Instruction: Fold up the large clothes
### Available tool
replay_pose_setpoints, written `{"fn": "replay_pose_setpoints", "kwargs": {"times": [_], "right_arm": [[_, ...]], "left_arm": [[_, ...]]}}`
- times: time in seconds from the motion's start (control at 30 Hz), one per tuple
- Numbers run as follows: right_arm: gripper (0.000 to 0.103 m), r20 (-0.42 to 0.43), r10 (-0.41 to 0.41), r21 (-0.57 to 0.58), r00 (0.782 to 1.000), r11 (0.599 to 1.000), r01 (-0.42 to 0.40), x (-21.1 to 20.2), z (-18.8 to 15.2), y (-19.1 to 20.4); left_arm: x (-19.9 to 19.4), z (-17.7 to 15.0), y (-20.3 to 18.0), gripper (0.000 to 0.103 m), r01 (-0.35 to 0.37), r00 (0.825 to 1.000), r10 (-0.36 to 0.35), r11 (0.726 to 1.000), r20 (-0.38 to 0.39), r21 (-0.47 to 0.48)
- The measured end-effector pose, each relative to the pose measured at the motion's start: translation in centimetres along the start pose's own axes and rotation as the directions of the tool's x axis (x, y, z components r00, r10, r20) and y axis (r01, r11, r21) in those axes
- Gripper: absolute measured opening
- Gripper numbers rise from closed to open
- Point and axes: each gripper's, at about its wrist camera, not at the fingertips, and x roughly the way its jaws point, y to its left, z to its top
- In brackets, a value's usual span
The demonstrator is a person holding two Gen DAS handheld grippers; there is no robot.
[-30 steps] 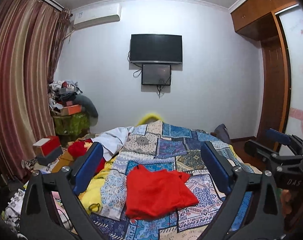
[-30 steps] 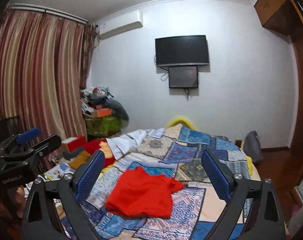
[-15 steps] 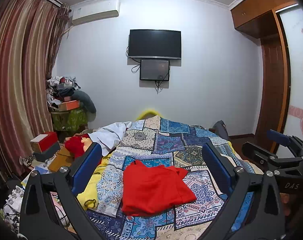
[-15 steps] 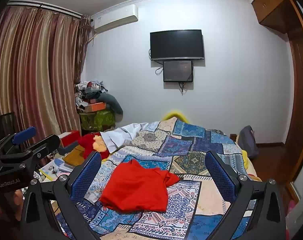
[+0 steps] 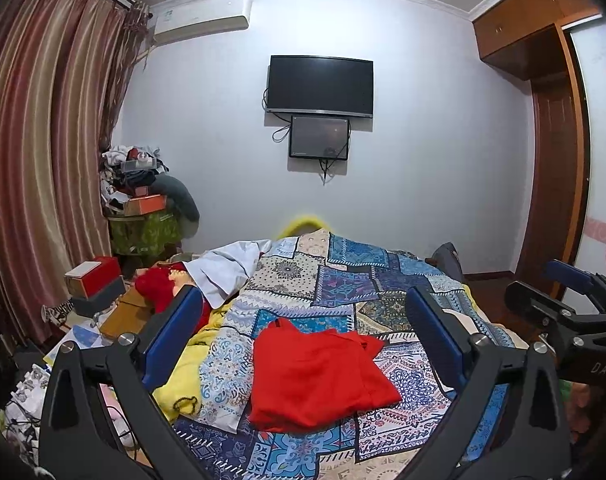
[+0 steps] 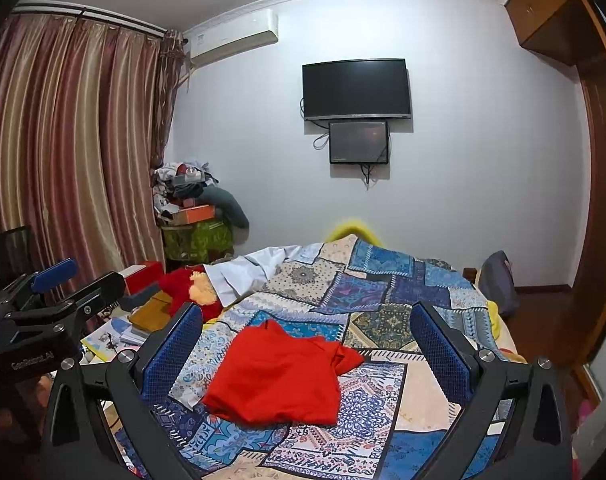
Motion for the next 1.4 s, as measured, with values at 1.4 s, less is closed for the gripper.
{"fn": "replay_pose_setpoints", "kwargs": {"times": [1.4], "right_arm": [[0.103, 0.010, -0.004, 0.024, 1.000, 1.000, 0.004, -0.5, 0.8, 0.4]], "left_arm": [[-0.2, 0.3, -0.9, 0.102, 0.075, 0.997, -0.075, 0.997, -0.002, 0.028]]}}
